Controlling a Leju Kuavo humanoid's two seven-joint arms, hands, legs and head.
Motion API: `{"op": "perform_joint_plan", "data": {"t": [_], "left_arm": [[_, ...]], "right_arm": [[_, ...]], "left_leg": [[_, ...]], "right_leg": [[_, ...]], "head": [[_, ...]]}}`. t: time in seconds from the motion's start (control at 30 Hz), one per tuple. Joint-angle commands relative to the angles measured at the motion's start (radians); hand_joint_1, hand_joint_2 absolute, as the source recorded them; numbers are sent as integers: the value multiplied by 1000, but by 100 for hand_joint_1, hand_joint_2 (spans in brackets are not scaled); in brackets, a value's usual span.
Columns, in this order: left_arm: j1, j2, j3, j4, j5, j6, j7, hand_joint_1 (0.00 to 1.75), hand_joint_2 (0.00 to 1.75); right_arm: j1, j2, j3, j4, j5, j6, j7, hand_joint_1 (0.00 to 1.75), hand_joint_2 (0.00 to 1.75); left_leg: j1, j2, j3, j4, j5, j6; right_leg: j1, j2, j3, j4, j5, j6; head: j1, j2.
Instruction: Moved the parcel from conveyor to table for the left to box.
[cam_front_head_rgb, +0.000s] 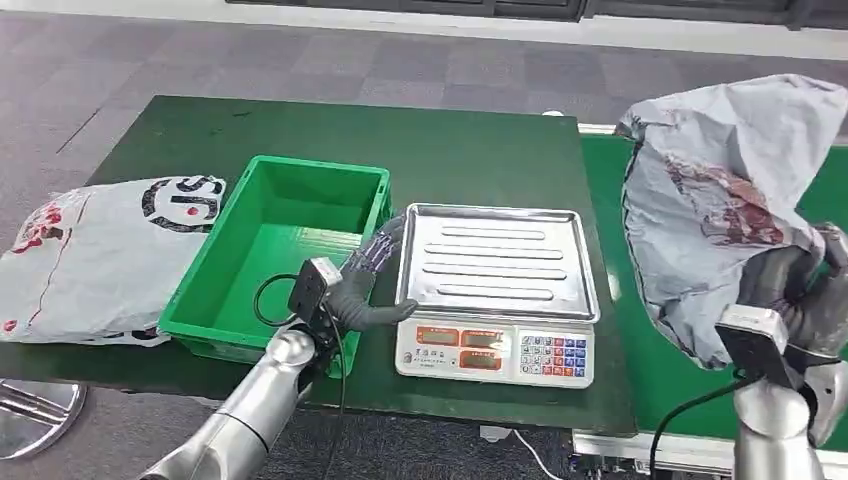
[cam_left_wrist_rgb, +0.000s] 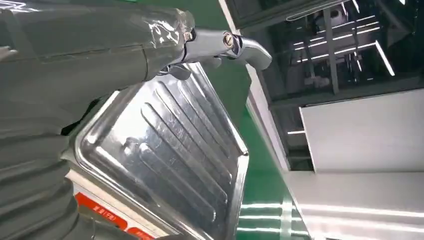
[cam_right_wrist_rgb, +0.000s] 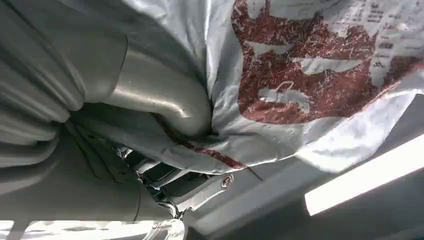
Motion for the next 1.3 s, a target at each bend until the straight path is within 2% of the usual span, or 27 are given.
{"op": "perform_joint_plan", "data": {"t": [0.03, 0.07, 0.1, 0.13, 0.17, 0.2, 0.3, 0.4, 0.43, 0.47, 0.63, 0.77, 0.9, 0.97, 1.0, 1.03, 1.1, 1.3], "left_arm": [[-19, -6, -19, 34, 28, -1, 5, 0, 175], [-12, 0, -31, 27, 30, -9, 5, 0, 175], [-13, 1, -41, 30, 31, -17, 5, 0, 175], [-17, 0, -48, 35, 31, -19, 5, 0, 175], [-27, -8, -58, 47, 32, -28, 5, 0, 175], [-36, -16, -66, 57, 33, -30, 5, 0, 175], [-56, -28, -79, 75, 44, -26, 5, 0, 175], [-54, -32, -84, 74, 48, -24, 5, 0, 175], [-52, -33, -86, 74, 49, -25, 5, 0, 175], [-51, -34, -87, 74, 49, -25, 5, 0, 175], [-61, -43, -98, 96, 51, -26, 5, 0, 175], [-70, -49, -104, 110, 55, -22, 5, 0, 175], [-82, -55, -113, 123, 61, -32, 5, 0, 175], [-82, -55, -113, 123, 61, -32, 5, 0, 175], [-83, -55, -114, 124, 61, -29, 5, 0, 175], [-82, -54, -114, 122, 63, -24, 5, 0, 175], [-78, -48, -110, 117, 69, -18, 5, 0, 175], [-78, -48, -110, 117, 69, -18, 5, 0, 175]], "right_arm": [[-156, -25, 202, -49, 101, 167, 104, 175, 175], [-258, -46, 301, 75, 213, 254, 181, 175, 175], [-337, -51, 359, 180, 253, 299, 214, 175, 175], [-394, -50, 396, 259, 281, 324, 241, 175, 175], [-496, -30, 448, 406, 294, 354, 246, 175, 175], [-578, -10, 503, 543, 323, 388, 261, 175, 175], [-727, 39, 635, 818, 377, 476, 295, 175, 175], [-793, 73, 713, 951, 375, 564, 283, 175, 175], [-797, 82, 720, 973, 364, 584, 286, 175, 175], [-798, 87, 722, 988, 356, 601, 291, 175, 175], [-824, 96, 764, 1146, 301, 785, 348, 175, 175], [-832, 101, 802, 1204, 285, 821, 352, 175, 175], [-834, 115, 848, 1263, 267, 919, 357, 175, 175], [-834, 115, 848, 1263, 267, 919, 357, 175, 175], [-836, 118, 857, 1272, 267, 923, 362, 24, 175], [-838, 122, 856, 1280, 251, 917, 371, 0, 175], [-836, 127, 853, 1279, 231, 883, 382, 0, 175], [-836, 127, 853, 1279, 231, 883, 382, 0, 175]], "left_leg": [[1, 8, 1, 1, -2, -4], [1, 10, 2, 0, -2, -5], [0, 13, 2, 1, -2, -3], [1, 17, 2, 0, -2, -4], [1, 19, 2, 0, -2, -3], [1, 27, 3, -1, -2, -5], [2, 34, 2, -1, 0, -6], [1, 24, 0, 0, 5, -3], [2, 25, 0, -1, 6, -5], [1, 20, -1, 0, 6, -4], [3, 12, 0, -1, 7, -6], [3, 10, -1, -1, 7, -7], [3, 9, -3, -1, 7, -6], [3, 9, -3, -1, 7, -6], [2, 8, -4, 0, 7, -5], [3, 8, -3, -1, 7, -6], [2, 9, -3, -1, 7, -6], [3, 9, -3, -1, 7, -6]], "right_leg": [[1, 8, -1, 0, 1, -1], [1, 11, 0, -1, 2, -1], [0, 14, -1, 0, 3, 0], [1, 18, -1, -1, 4, 0], [1, 20, -2, 0, 5, -1], [1, 28, -3, -1, 8, -1], [2, 36, -6, -2, 14, -1], [2, 25, -6, 0, 12, -1], [2, 26, -6, -2, 14, -1], [2, 21, -5, 0, 12, -1], [3, 14, -3, -1, 11, -1], [3, 12, -3, -2, 10, -2], [3, 11, -4, -1, 10, -2], [3, 11, -4, -1, 10, -2], [2, 10, -6, 0, 10, -2], [3, 10, -5, -1, 10, -2], [2, 11, -6, 0, 10, -2], [3, 10, -5, -1, 10, -2]], "head": [[0, 0], [0, 0], [0, 0], [0, 0], [0, 0], [0, 0], [0, 0], [0, 0], [0, 0], [0, 0], [0, 0], [0, 0], [0, 0], [0, 0], [0, 0], [0, 0], [0, 0], [0, 0]]}}
